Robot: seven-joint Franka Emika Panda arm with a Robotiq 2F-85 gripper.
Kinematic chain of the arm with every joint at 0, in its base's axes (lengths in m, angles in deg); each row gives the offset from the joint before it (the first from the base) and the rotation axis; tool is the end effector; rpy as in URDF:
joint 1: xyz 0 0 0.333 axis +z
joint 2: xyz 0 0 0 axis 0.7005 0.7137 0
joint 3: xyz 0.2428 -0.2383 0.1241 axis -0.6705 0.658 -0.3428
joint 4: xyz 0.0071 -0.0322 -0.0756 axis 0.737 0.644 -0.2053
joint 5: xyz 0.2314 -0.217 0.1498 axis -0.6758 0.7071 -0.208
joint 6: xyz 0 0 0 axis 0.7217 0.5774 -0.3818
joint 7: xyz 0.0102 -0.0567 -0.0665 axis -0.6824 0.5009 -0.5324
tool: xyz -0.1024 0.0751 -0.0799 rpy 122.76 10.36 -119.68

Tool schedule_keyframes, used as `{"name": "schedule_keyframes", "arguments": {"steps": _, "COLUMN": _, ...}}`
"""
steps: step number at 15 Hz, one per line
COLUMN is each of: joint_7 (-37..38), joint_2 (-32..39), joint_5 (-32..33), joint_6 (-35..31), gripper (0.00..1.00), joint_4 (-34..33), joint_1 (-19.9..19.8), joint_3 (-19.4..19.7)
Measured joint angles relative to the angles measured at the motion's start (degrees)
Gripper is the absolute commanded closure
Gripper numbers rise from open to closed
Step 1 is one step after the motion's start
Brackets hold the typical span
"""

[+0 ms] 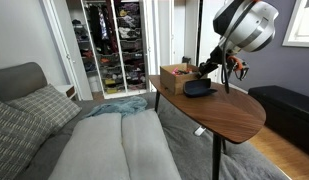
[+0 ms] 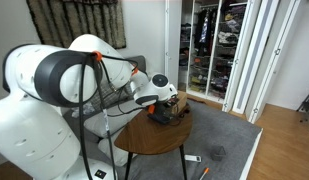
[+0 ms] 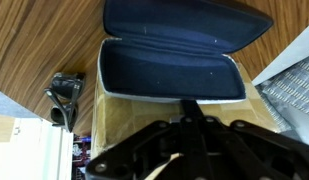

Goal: Close the grey case

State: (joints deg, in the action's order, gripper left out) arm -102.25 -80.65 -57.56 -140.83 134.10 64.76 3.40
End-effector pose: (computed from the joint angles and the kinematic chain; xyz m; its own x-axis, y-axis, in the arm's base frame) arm 0.4705 0.0024 0.4426 0.7827 0.1318 0.6083 0.2835 -0.9456 -0.1599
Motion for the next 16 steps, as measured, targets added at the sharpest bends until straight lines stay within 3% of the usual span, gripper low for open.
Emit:
{"name": "schedule_keyframes", "arguments": {"steps": 10, "joint_7": 0.00, "joint_2": 0.87, "joint_5": 0.63, "joint_6": 1.68, "gripper": 1.00, "joint_4": -1.09, "joint_1": -0.42, "joint_3": 0.17}}
{"name": "schedule_keyframes", "arguments": {"steps": 16, "joint_7": 1.70, "joint_2": 0.86, "joint_5": 5.52, "joint_6": 6.86, "gripper": 1.00, "joint_4": -2.34, "joint_1": -2.07, "joint_3": 0.23}}
